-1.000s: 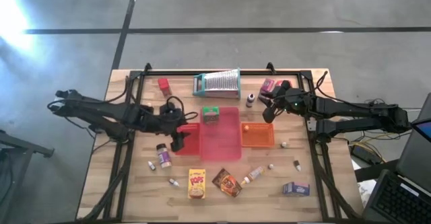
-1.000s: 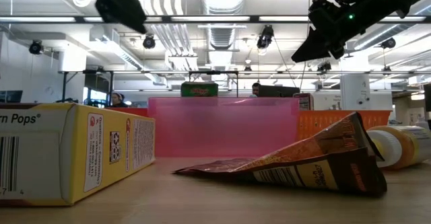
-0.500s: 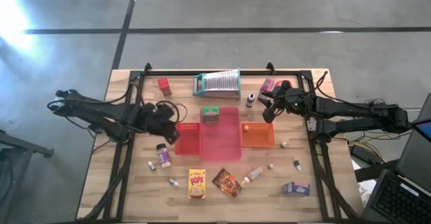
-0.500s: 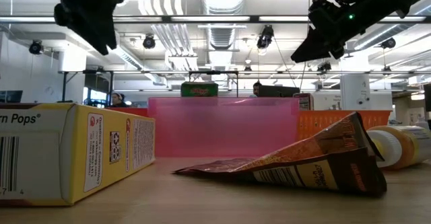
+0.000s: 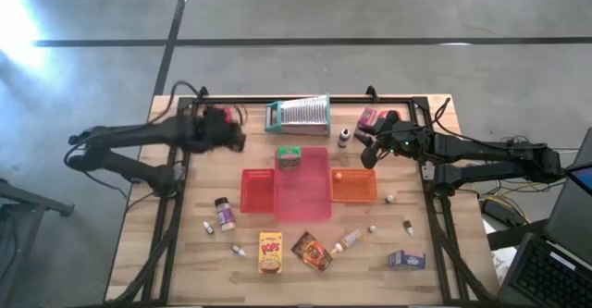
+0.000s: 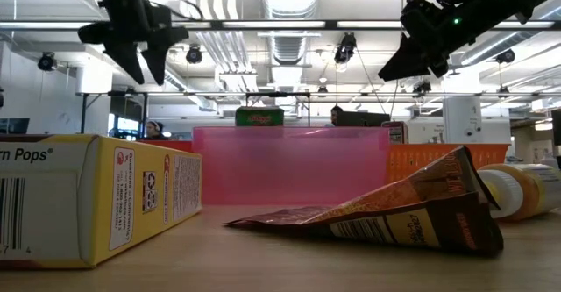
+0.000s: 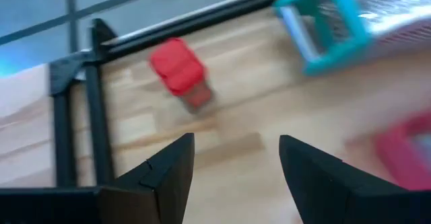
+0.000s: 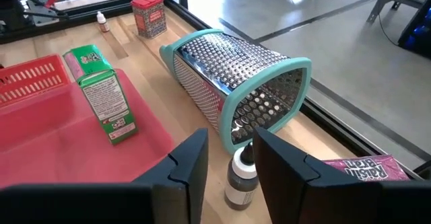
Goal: Pick & Place Kitchen Items
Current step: Put the red spice can into the red bin
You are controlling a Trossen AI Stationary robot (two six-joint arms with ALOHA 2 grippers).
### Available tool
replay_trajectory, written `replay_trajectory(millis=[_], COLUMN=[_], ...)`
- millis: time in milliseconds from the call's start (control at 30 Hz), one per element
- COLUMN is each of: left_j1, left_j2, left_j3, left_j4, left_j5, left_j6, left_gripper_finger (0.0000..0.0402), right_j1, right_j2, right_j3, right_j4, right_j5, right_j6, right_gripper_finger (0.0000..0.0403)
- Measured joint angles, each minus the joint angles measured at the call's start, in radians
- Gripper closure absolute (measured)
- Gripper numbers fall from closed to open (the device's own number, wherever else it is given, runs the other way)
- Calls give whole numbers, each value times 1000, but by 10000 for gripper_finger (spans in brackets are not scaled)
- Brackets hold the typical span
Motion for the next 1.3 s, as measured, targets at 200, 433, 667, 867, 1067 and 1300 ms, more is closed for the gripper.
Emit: replay_trajectory(millis=[200, 433, 667, 867, 1067, 1300], left_j1=[274, 453, 558, 661, 696, 699], left_j2=[0, 50, 165, 247, 272, 272], left_j3=[6, 6, 6, 47, 77, 79], left_j4=[131, 294, 354, 341, 336, 274], left_j5=[168, 317, 472, 582, 586, 507], left_j6=[203, 344, 409, 435, 406, 370], left_gripper_finger=[179, 179, 166, 121, 115, 115], right_j1=[0, 0, 0, 0, 0, -1], right_j2=[0, 0, 0, 0, 0, 0], right_j3=[0, 0, 0, 0, 0, 0], right_j4=[-1, -2, -2, -11, -10, -10], right_j5=[0, 0, 0, 0, 1, 4], right_j6=[-6, -12, -12, -11, -18, -23], right_gripper_finger=[305, 306, 281, 258, 244, 245])
